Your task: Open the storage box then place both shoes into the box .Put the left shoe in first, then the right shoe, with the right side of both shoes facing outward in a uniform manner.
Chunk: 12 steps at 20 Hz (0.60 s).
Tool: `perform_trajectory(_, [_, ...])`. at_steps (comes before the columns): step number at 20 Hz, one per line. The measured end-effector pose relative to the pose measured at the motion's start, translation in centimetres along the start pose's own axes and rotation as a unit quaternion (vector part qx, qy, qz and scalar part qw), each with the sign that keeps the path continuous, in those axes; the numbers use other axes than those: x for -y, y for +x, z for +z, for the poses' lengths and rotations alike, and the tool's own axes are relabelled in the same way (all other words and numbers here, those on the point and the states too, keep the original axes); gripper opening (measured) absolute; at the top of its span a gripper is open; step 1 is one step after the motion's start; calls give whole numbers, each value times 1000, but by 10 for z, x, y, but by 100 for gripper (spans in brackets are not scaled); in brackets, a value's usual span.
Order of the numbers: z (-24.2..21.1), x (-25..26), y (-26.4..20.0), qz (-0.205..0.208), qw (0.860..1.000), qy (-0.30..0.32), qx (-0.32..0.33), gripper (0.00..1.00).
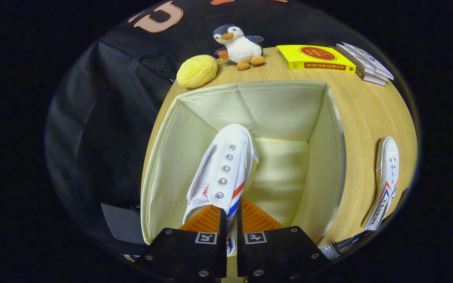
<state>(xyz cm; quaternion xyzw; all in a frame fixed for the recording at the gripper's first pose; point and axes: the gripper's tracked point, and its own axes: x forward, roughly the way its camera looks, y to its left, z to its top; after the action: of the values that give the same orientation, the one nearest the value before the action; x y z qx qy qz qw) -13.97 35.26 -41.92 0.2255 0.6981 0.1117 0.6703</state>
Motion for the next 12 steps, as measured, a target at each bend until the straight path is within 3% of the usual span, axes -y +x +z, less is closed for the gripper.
perform_trajectory(2, [-2, -22, -4, 46, 999, 9, 2, 24])
perform_trajectory(3, [0, -26, -10, 57, 998, 8, 8, 35])
perform_trajectory(5, [4, -22, -20, 67, 998, -3, 20, 49])
perform_trajectory(12, [15, -2, -88, 129, 989, -1, 68, 80])
